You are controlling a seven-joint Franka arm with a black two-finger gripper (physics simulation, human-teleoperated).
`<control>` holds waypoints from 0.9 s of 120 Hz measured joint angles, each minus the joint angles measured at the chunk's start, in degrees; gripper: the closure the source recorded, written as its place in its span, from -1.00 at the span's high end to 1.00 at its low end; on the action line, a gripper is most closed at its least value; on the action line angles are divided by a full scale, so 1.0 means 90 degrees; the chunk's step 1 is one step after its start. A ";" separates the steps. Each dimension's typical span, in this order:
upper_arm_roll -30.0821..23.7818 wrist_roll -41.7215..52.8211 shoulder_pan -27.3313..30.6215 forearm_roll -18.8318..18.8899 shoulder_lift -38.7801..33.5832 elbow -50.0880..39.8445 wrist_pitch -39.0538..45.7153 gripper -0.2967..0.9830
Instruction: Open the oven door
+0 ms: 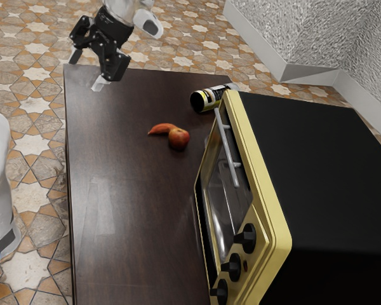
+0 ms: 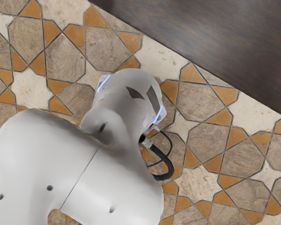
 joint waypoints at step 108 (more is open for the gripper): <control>-0.2495 -0.7728 0.0179 -0.0210 0.1122 0.0670 0.4613 0.54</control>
